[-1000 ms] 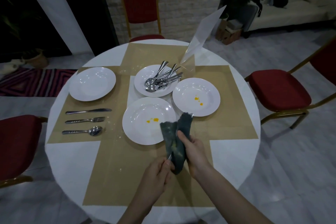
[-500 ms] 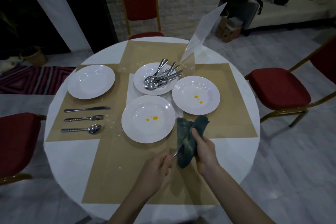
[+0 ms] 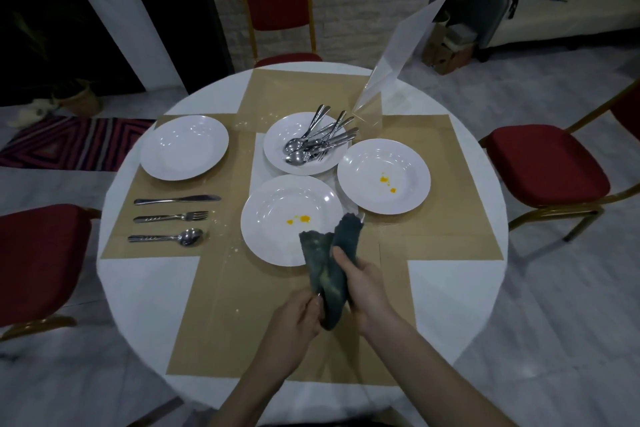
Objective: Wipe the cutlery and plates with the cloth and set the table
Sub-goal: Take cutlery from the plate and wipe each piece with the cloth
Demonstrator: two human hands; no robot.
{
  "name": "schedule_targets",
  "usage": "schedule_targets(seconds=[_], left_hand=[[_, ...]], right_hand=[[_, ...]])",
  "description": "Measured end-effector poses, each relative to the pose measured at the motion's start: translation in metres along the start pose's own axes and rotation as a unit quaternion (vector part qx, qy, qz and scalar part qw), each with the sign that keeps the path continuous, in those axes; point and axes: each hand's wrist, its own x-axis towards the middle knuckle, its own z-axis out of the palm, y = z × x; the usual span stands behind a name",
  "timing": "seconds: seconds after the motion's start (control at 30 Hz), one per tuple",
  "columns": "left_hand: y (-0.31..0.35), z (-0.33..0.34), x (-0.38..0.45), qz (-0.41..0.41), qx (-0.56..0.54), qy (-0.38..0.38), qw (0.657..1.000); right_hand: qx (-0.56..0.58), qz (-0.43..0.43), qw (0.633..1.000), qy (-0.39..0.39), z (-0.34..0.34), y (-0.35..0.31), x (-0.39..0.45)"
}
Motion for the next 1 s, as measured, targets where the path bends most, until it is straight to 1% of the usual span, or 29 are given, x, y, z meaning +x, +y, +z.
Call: schedule_targets(seconds=[0.07, 0.17, 0.23, 0.3, 0.37, 0.43, 0.47, 0.53, 0.63, 0.7, 0.77, 0.83, 0.9, 1.0], left_hand=[[0.002, -0.001, 0.001, 0.011, 0.007, -0.005, 1.000], [-0.001, -0.008, -0.001, 0.027, 0.049, -0.021, 0.998], [-0.003, -0.010, -0.002, 0.031, 0.056, -0.031, 0.997], [-0.003, -0.007, 0.000, 0.035, 0.056, -0.029, 0.997], [-0.003, 0.001, 0.002, 0.028, 0.038, -0.020, 0.999], [-0.003, 0.007, 0.002, 0.011, 0.005, -0.030, 0.999], [-0.004, 0.009, 0.001, 0.000, -0.008, -0.041, 0.999], [-0.010, 0.008, -0.005, -0.013, -0.005, -0.064, 0.998], [-0.022, 0.004, -0.013, -0.020, 0.002, -0.094, 0.995], [-0.034, 0.002, -0.016, -0.039, -0.021, -0.106, 0.993], [-0.046, 0.003, -0.018, -0.058, -0.054, -0.102, 0.992], [-0.058, 0.008, -0.017, -0.076, -0.061, -0.074, 0.993], [-0.070, 0.017, -0.013, -0.087, -0.029, -0.044, 0.995], [-0.081, 0.036, -0.004, -0.103, 0.015, -0.036, 0.994]], right_hand=[[0.007, 0.003, 1.000, 0.017, 0.002, -0.006, 0.004], [0.038, 0.002, 0.995, 0.093, -0.017, -0.028, 0.020], [0.031, -0.011, 0.994, 0.108, -0.028, -0.036, 0.025], [0.024, -0.017, 0.995, 0.094, -0.028, -0.032, 0.022], [0.004, -0.019, 0.998, 0.057, -0.023, -0.021, 0.016], [-0.026, -0.018, 0.999, 0.013, -0.017, -0.005, 0.010], [-0.037, -0.014, 0.999, 0.010, -0.018, 0.002, 0.009], [-0.036, -0.004, 0.999, 0.041, -0.028, 0.009, 0.011], [0.004, 0.015, 0.991, 0.134, -0.057, 0.004, 0.021], [0.002, -0.005, 0.984, 0.179, -0.076, -0.005, 0.025], [-0.014, -0.025, 0.979, 0.201, -0.092, -0.013, 0.026], [-0.025, -0.024, 0.980, 0.197, -0.106, -0.016, 0.024], [-0.034, -0.014, 0.985, 0.169, -0.113, -0.012, 0.017], [-0.037, 0.003, 0.990, 0.139, -0.117, 0.001, 0.008]])
